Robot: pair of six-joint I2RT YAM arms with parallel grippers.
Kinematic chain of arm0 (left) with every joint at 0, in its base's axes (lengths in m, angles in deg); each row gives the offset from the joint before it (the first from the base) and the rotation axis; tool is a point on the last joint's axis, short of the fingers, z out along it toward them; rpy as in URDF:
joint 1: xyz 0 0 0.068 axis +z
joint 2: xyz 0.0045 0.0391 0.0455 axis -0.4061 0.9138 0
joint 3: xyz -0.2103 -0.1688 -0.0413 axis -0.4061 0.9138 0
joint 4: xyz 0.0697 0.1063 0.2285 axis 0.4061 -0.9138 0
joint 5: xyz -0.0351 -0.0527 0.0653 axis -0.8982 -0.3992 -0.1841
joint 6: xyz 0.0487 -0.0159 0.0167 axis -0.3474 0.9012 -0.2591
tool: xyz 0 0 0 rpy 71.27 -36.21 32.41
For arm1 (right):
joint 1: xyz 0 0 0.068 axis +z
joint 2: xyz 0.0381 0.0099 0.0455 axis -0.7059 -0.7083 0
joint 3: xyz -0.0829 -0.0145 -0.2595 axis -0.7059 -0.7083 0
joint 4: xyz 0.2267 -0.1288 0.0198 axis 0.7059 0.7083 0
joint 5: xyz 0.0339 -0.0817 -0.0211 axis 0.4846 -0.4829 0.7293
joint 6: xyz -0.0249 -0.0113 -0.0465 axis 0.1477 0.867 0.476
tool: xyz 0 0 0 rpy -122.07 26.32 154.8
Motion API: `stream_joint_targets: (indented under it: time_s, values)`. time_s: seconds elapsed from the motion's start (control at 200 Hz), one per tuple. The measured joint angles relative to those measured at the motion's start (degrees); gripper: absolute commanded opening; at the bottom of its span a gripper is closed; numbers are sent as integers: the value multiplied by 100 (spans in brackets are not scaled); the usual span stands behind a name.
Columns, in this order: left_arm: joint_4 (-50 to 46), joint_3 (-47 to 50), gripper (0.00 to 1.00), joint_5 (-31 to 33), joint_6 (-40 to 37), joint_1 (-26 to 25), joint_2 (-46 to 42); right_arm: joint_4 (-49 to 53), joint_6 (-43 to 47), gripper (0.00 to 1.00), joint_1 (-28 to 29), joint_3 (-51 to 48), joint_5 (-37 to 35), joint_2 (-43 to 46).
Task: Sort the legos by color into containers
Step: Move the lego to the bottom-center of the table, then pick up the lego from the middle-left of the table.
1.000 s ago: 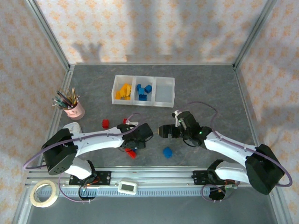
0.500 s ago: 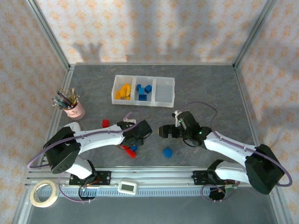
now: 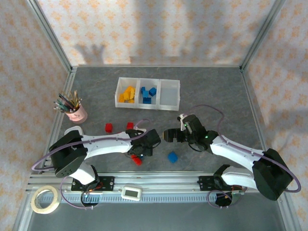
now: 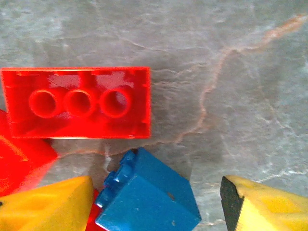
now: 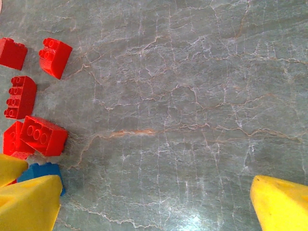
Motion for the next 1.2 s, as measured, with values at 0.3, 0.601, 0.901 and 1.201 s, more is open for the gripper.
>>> stream_joint_targets:
  time_s: [0.3, 0.601, 0.901, 1.201]
  values:
    - [22, -155, 74, 7, -59, -42, 155, 7, 2, 100, 0, 0, -24, 0]
    - [31, -162, 70, 4, -299, -42, 404, 7, 0, 100, 0, 0, -92, 0]
    - [125, -164, 53, 24, -334, -42, 546, 9, 2, 100, 0, 0, -114, 0]
    - [118, -177, 48, 116, -337, -42, 520, 11, -2, 100, 0, 0, -234, 2]
